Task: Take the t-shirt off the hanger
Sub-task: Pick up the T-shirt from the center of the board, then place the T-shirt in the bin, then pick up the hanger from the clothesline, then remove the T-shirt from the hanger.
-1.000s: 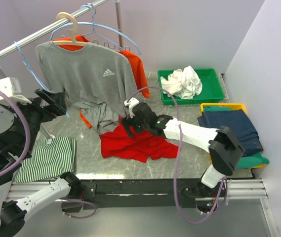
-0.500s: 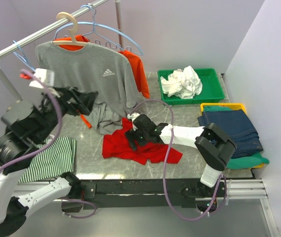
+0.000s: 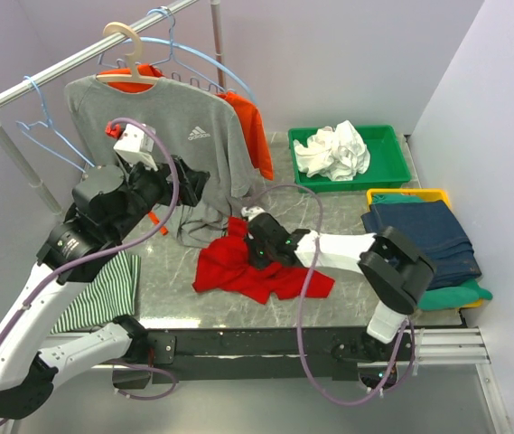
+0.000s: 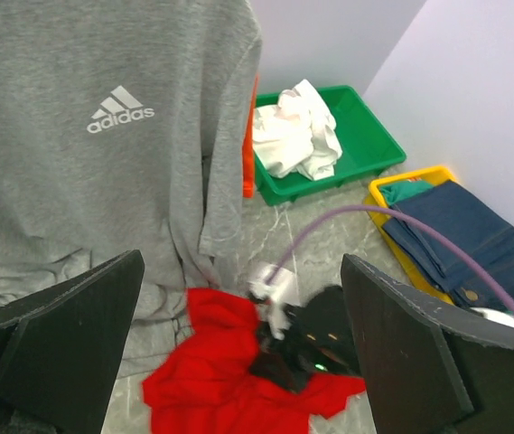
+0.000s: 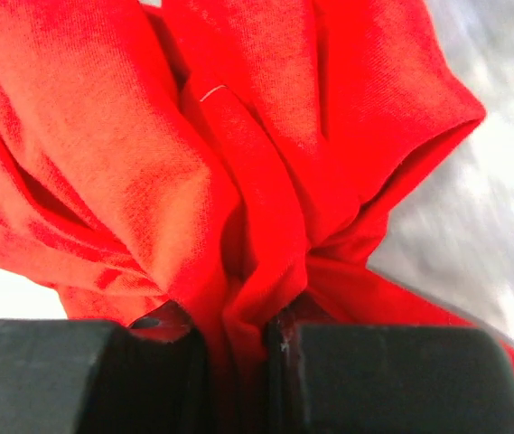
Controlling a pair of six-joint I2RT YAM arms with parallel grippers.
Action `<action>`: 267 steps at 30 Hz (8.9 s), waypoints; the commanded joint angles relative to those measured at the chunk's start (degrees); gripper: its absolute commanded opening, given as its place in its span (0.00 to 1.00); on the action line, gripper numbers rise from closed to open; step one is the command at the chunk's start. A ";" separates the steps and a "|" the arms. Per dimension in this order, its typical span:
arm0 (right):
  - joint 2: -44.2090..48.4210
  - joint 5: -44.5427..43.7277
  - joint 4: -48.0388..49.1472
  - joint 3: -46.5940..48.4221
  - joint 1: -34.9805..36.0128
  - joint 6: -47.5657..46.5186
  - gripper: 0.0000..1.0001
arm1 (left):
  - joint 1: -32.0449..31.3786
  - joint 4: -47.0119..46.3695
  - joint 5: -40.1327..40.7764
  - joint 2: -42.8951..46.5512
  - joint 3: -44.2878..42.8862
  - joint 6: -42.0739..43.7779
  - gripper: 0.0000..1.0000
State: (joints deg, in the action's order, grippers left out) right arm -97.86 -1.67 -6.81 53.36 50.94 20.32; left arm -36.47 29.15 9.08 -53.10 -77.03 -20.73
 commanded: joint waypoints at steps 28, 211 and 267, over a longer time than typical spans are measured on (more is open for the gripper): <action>19.21 -18.90 1.69 31.54 -44.60 -8.27 0.00 | 0.08 -4.53 3.75 1.25 4.52 -0.45 0.96; 37.75 -8.09 7.78 1.92 -27.03 2.54 0.90 | 7.90 14.97 7.28 1.06 -14.20 -1.77 0.01; 59.28 -12.66 -3.56 6.31 -26.24 -18.91 1.00 | 7.82 7.77 -47.84 -4.74 -27.59 10.09 0.01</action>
State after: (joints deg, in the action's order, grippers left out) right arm -40.12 -13.63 -10.79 59.61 24.25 3.77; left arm -28.38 46.04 -32.18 -59.09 -108.81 -10.79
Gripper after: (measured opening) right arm 0.999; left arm 0.112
